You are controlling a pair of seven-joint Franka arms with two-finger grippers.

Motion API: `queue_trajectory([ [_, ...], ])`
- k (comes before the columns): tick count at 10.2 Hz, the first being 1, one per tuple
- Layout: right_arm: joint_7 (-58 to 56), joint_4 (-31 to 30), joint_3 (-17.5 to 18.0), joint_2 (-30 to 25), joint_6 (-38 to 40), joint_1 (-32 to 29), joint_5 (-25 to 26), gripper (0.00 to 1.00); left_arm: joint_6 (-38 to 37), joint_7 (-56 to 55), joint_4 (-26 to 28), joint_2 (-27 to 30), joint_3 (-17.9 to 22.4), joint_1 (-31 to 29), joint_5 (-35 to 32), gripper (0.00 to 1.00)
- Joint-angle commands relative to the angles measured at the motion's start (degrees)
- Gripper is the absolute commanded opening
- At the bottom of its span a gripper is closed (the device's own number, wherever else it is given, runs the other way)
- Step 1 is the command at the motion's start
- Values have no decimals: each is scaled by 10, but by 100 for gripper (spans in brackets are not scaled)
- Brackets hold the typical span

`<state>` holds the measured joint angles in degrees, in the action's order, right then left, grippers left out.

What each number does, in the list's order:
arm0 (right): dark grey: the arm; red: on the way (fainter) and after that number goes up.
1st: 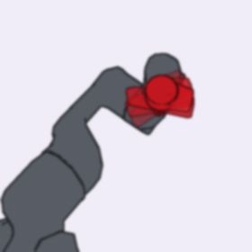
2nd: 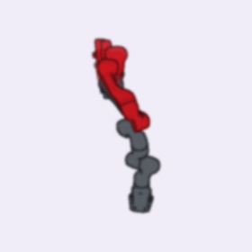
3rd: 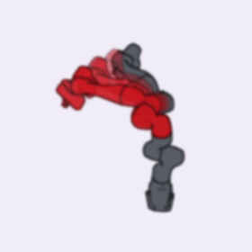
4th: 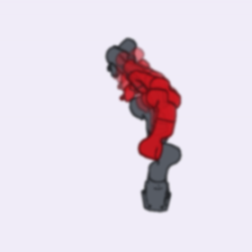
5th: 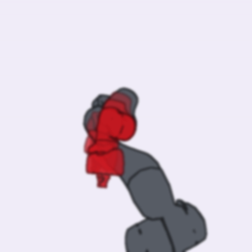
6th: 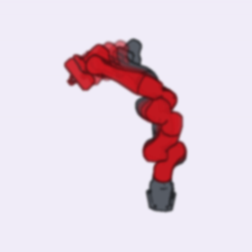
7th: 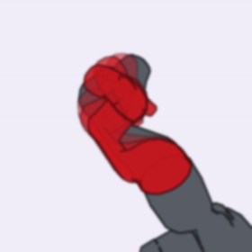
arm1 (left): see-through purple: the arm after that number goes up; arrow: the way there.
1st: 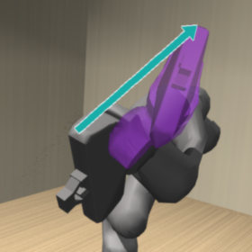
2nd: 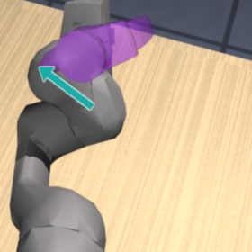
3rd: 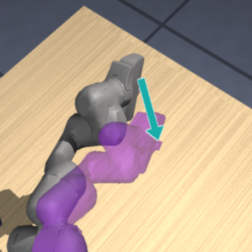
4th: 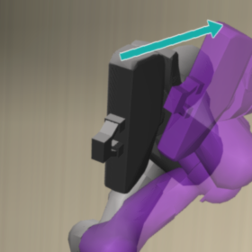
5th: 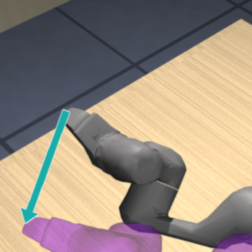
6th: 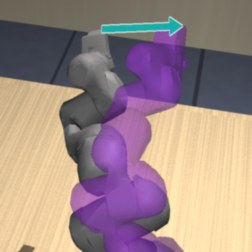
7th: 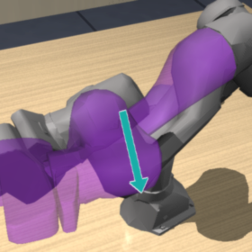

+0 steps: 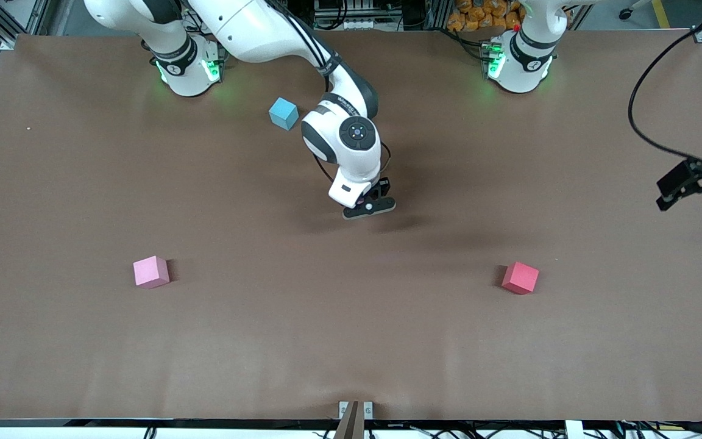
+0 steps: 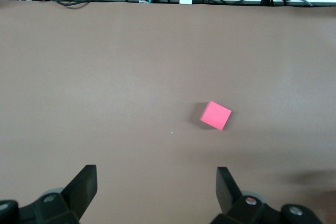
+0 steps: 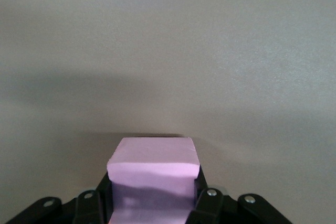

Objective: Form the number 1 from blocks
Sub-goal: 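Place the pink cube below the orange cube with the right gripper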

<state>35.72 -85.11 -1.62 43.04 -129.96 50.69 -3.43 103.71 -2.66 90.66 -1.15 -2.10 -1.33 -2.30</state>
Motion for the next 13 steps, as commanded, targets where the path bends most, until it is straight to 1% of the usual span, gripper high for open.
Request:
queue_trajectory([
  [1,22,3,-5,8,-13,7,-3,0,-43,-1,1,22,6,20,33,100],
  [2,31,3,-5,8,-14,7,-3,0,-57,-15,1,26,5,19,51,100],
  [3,48,3,-5,8,-18,8,-3,45,-70,-25,0,26,3,21,57,100],
  [4,52,2,-5,8,-19,8,3,99,-81,-26,0,27,3,22,57,100],
  [7,53,-3,-5,3,-22,7,4,100,-90,-26,2,30,3,23,57,100],
  [9,54,-3,-5,-11,-14,0,3,100,-91,-26,2,30,3,24,57,100],
  [11,48,-3,-5,-53,22,-36,3,100,-94,-26,2,29,3,25,56,100],
  [12,40,-4,-4,-78,54,-65,3,100,-94,-26,2,29,3,28,56,100],
  [13,5,-15,-2,-106,85,-100,4,100,-94,-26,2,29,3,29,56,100],
])
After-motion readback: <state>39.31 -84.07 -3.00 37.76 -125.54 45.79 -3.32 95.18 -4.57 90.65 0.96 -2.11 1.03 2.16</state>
